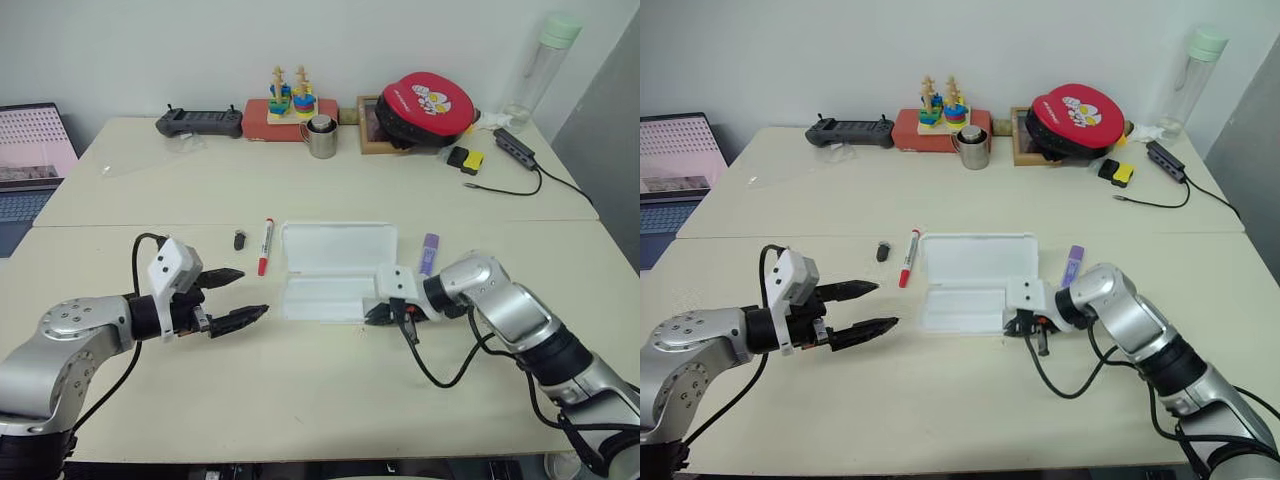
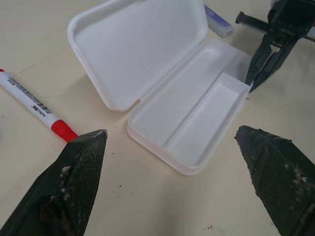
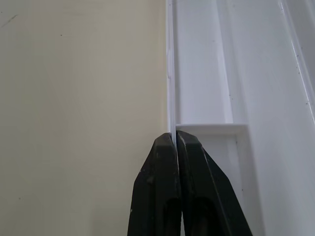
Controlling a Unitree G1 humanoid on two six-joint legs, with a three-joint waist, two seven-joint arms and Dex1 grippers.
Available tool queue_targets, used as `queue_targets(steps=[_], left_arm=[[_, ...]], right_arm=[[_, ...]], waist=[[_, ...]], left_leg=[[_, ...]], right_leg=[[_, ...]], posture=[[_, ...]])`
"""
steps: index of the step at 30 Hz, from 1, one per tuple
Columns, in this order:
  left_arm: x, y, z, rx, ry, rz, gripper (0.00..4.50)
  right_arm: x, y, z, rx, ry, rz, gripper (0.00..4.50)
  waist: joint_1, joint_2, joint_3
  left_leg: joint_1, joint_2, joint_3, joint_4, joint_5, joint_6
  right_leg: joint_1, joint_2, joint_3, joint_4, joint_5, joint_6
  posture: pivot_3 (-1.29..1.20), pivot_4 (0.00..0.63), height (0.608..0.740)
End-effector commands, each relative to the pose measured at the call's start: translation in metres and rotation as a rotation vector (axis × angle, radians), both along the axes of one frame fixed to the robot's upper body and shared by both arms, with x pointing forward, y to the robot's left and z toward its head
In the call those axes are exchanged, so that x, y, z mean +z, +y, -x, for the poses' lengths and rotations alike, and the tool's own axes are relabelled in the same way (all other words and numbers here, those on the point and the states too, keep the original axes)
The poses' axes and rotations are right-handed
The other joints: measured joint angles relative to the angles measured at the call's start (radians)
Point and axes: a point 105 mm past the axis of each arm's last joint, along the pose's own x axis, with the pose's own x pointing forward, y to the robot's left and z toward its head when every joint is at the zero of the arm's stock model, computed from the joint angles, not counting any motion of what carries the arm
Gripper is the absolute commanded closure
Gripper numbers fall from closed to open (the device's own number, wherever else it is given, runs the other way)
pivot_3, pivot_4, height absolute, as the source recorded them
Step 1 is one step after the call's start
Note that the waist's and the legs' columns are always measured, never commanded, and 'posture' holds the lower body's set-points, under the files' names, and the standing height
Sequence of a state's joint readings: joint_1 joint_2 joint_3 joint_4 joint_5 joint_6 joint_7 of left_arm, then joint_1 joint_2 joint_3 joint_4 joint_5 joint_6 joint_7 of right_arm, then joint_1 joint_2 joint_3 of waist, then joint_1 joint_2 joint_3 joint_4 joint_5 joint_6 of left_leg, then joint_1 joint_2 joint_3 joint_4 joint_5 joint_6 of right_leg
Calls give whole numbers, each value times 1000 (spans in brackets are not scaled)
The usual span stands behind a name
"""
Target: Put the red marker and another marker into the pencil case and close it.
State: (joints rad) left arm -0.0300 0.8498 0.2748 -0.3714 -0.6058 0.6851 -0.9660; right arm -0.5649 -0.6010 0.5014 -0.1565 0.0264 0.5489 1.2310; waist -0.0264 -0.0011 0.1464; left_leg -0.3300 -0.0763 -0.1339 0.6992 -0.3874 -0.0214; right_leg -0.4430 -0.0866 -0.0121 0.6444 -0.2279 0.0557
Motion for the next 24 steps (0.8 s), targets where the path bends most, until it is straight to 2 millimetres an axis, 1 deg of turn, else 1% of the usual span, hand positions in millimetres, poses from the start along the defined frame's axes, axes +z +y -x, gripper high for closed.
queue_targets(steps=[1, 3, 4, 6, 7, 9, 11, 13, 15, 17, 19, 20, 21, 23, 24], left_arm=[[4, 7, -1, 32, -20, -4, 0], [3, 8, -1, 37, -15, -3, 0], [0, 11, -4, 67, -5, -4, 0], [-5, 20, -11, 137, 0, -6, 0], [-5, 23, -14, 163, -1, 0, 0], [-6, 35, -20, 235, -6, 11, 0], [-9, 48, -21, 289, 4, 13, 0], [-14, 61, -24, 342, 5, -26, 0], [-21, 65, -30, 380, 0, -70, 0], [-26, 63, -38, 396, -8, -86, 0], [-28, 56, -46, 402, -17, -71, 0], [-29, 51, -52, 401, -22, -62, 0], [-30, 44, -57, 394, -25, -53, 0], [-32, 30, -63, 364, -27, -39, 0], [-33, 23, -66, 348, -29, -29, 0]], right_arm=[[0, 7, 11, 43, -10, -5, 4476], [-1, 7, 13, 51, -9, -1, 4476], [-1, 8, 13, 43, -4, -4, 4476], [1, 9, 11, 24, -13, -13, 4063], [2, 10, 10, 20, -18, -21, 3949], [12, 14, 11, 20, -19, -68, 3434], [24, 15, 12, 22, -15, -110, 2911], [37, 16, 14, 29, -9, -161, 2469], [56, 20, 15, 36, -9, -246, 2031], [75, 24, 13, 20, -17, -332, 1524], [91, 26, 7, -4, -39, -398, 1135], [99, 27, 3, -25, -57, -426, 833], [104, 27, -1, -40, -73, -443, 658], [109, 27, -5, -63, -98, -456, 134], [112, 27, -7, -75, -107, -462, 33]], waist=[[0, 0, 0], [-1, 0, 0], [-1, 0, 0], [-1, 0, 0], [0, 0, 0], [-1, 0, 0], [-1, 0, 0], [-1, 0, 0], [-1, 0, 0], [0, 0, 0], [2, 0, 0], [5, 0, 0], [6, -1, 0], [7, -2, -1], [6, -2, -1]], left_leg=[[0, 0, 0, 0, 0, 0], [0, 0, 0, 0, 0, 0], [0, 0, 0, 0, 0, 0], [0, 0, 0, 0, 0, 0], [0, 0, 0, 0, 0, 0], [0, 0, 0, 0, 0, 0], [0, 0, 0, 0, 0, 0], [0, 0, 0, 0, 0, 0], [0, 0, 0, 0, 0, 0], [0, 0, -1, 0, 0, 0], [0, 0, -1, 0, 0, 0], [0, 0, -1, 0, 0, 0], [0, -1, -1, 0, 0, 0], [0, -1, -2, 0, 0, 0], [0, -1, -2, 0, 0, 0]], right_leg=[[0, 0, 0, 0, 0, 0], [0, 0, 0, 0, 0, 0], [0, 0, 0, 0, 0, 0], [0, 0, 0, 0, 0, 0], [0, 0, 0, 0, 0, 0], [0, 0, 0, 0, 0, 0], [0, 0, 0, 0, 0, 0], [-1, 0, -1, 0, 0, 0], [0, 0, -1, 0, 0, 0], [0, 0, -1, 0, 0, 0], [0, 0, -1, 0, 0, 0], [0, 0, -1, 0, 0, 0], [1, 0, -1, 0, 0, 0], [1, 0, -2, 0, 0, 0], [1, 0, -2, 0, 0, 0]], posture=[[0, 150, 740], [0, 150, 740], [0, 150, 740], [0, 150, 740], [0, 150, 740], [0, 150, 740], [0, 150, 740], [0, 150, 740], [0, 150, 740], [0, 150, 740], [0, 150, 740], [0, 150, 740], [0, 150, 740], [0, 150, 740], [0, 150, 740]])
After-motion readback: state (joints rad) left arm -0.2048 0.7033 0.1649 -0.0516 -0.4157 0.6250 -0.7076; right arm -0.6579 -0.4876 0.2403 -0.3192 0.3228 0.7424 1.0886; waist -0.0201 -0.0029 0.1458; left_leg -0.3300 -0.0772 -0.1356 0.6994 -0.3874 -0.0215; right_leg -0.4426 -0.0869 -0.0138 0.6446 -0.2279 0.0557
